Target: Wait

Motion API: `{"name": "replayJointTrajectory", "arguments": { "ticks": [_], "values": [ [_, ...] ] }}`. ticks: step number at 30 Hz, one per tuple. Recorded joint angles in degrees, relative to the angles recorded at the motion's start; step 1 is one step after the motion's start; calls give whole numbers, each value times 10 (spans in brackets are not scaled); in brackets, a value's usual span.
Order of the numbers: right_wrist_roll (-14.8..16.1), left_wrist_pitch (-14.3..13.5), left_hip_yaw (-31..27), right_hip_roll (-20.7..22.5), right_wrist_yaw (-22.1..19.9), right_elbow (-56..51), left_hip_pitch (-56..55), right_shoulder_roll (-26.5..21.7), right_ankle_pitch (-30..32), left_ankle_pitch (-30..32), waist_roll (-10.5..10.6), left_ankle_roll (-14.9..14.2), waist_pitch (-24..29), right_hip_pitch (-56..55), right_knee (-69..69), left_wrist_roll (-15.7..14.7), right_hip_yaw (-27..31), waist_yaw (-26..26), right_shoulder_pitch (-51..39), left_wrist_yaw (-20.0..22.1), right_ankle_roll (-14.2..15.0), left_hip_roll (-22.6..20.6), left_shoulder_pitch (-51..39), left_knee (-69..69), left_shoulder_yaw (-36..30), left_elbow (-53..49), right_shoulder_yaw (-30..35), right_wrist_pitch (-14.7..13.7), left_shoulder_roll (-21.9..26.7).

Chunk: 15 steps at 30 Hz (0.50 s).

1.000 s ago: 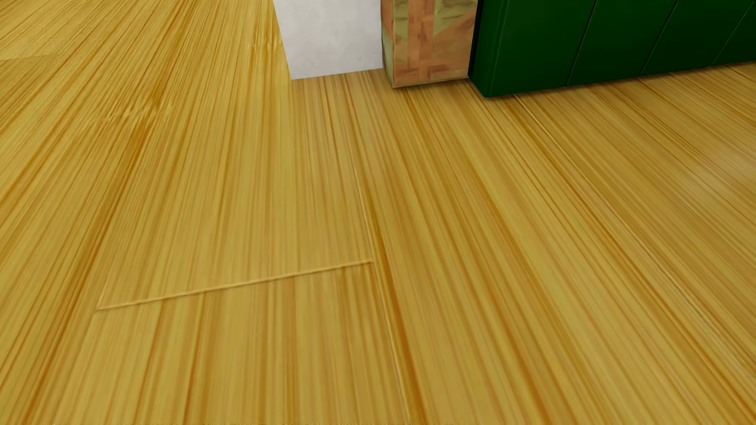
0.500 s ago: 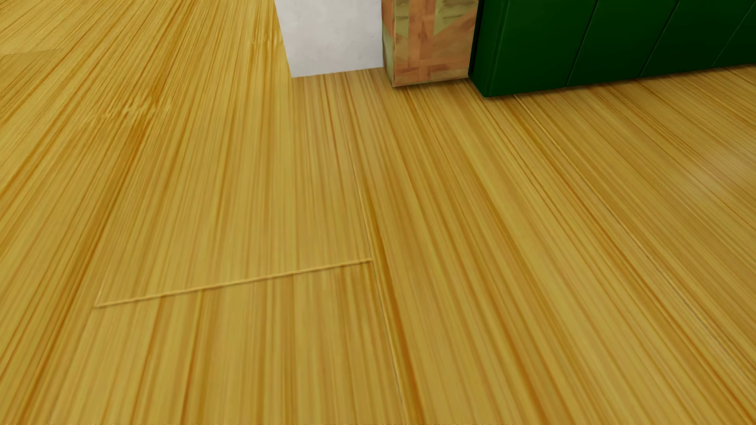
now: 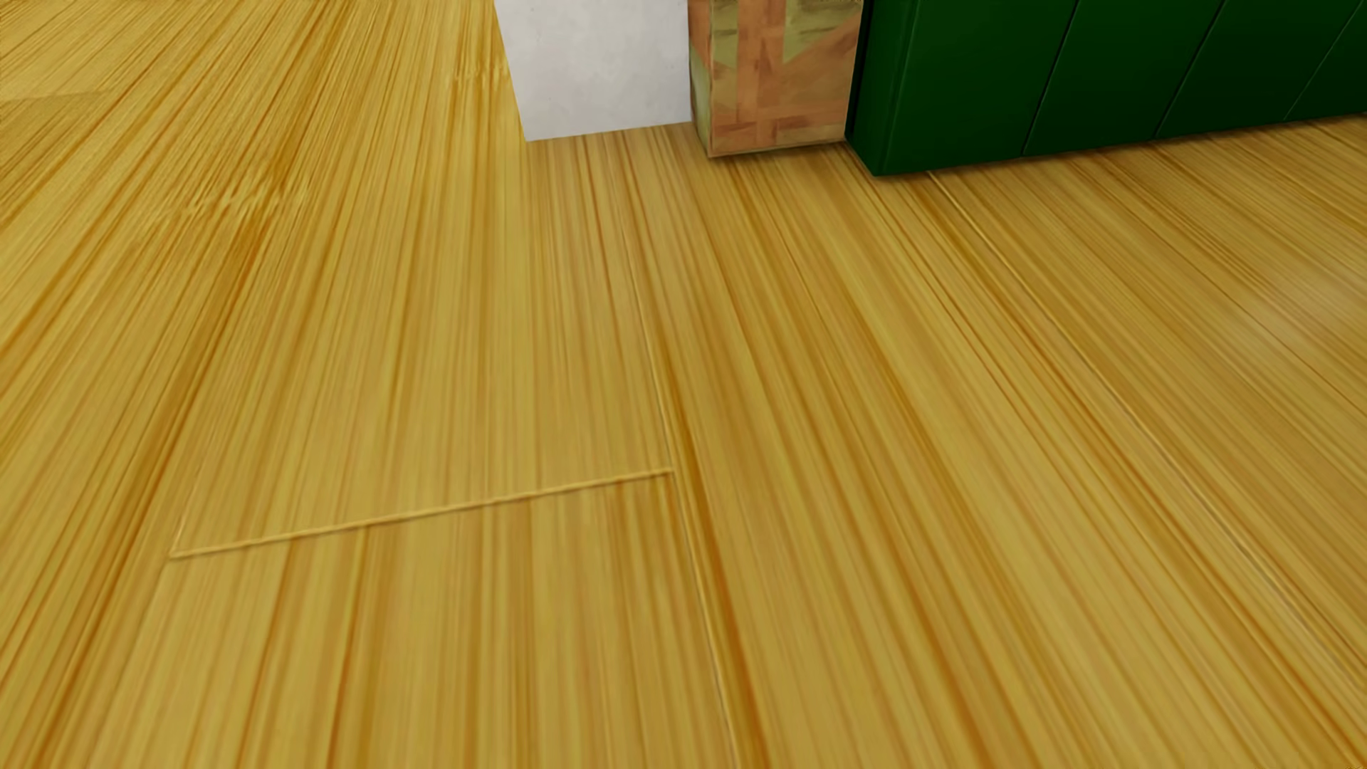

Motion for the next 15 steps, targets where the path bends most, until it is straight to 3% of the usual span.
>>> {"name": "replayJointTrajectory", "arguments": {
  "ticks": [15],
  "values": [
    [0, 0, 0, -2, 0, -1, 2, 0, 1, -1, -1, 0, -7, 2, 0, 0, 0, 0, 0, 0, 0, -1, 0, 0, 3, 1, -2, 0, -1]
  ]
}}
